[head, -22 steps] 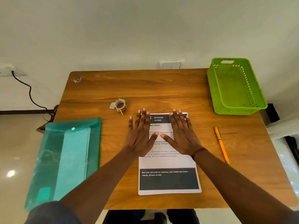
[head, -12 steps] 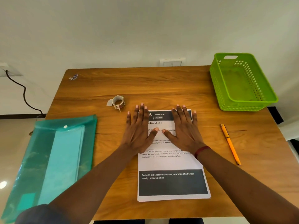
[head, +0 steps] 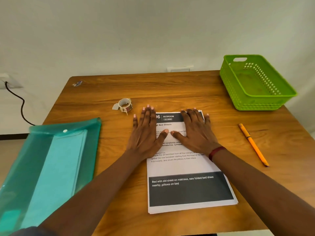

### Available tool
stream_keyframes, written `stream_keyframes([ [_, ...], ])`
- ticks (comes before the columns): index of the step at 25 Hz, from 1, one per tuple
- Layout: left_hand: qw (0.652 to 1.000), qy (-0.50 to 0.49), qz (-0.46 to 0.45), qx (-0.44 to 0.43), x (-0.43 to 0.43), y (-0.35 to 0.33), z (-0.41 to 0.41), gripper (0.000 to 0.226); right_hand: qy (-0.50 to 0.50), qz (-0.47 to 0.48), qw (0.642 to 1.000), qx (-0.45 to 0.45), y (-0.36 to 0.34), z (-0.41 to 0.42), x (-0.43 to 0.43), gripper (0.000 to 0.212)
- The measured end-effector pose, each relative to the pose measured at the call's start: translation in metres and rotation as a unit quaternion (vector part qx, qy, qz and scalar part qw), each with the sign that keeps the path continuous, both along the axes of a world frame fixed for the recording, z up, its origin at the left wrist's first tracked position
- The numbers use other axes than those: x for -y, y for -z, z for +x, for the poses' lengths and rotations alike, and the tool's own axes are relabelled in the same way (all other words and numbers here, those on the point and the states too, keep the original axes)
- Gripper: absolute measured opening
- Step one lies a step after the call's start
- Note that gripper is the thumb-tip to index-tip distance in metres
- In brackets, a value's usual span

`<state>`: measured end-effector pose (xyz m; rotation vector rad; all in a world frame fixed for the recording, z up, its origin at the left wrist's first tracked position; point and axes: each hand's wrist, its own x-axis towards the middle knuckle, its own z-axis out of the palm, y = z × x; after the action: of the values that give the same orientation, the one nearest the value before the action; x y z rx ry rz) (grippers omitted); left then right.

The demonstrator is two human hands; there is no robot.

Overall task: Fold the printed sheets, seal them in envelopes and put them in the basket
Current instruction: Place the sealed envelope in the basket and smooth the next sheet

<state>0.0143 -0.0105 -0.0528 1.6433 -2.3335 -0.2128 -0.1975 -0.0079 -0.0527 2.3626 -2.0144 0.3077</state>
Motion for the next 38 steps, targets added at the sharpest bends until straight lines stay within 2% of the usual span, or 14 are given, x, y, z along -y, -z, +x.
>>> stream_keyframes([
  [15, 1.000, -0.007, -0.011, 0.001, 0.004, -0.001, -0.001, 0.097, 0.002, -0.005, 0.999, 0.045, 0.000, 0.000, 0.002, 0.096],
  [21, 1.000, -0.017, 0.001, -0.010, 0.006, -0.001, -0.001, 0.106, 0.008, -0.016, 0.998, 0.068, -0.003, -0.001, 0.000, 0.098],
  [25, 0.999, -0.021, -0.034, -0.035, 0.001, -0.003, 0.001, 0.108, 0.027, -0.100, 0.987, 0.122, -0.005, -0.004, -0.005, 0.086],
  [28, 0.994, -0.044, -0.063, -0.080, -0.003, -0.005, 0.002, 0.106, 0.028, -0.172, 0.965, 0.198, -0.008, -0.009, -0.008, 0.071],
  [31, 0.991, -0.036, -0.092, -0.095, -0.004, -0.004, 0.004, 0.106, 0.040, -0.214, 0.948, 0.234, -0.010, -0.012, -0.010, 0.068],
  [33, 0.988, -0.026, -0.115, -0.097, -0.006, -0.004, 0.004, 0.103, 0.047, -0.225, 0.949, 0.214, -0.012, -0.011, -0.011, 0.068],
  [35, 0.983, -0.014, -0.155, -0.100, -0.009, -0.004, 0.004, 0.094, 0.047, -0.246, 0.956, 0.152, -0.012, -0.010, -0.012, 0.063],
  [38, 0.964, -0.009, -0.238, -0.116, -0.015, -0.005, 0.003, 0.069, 0.039, -0.266, 0.959, 0.083, -0.011, -0.009, -0.015, 0.045],
])
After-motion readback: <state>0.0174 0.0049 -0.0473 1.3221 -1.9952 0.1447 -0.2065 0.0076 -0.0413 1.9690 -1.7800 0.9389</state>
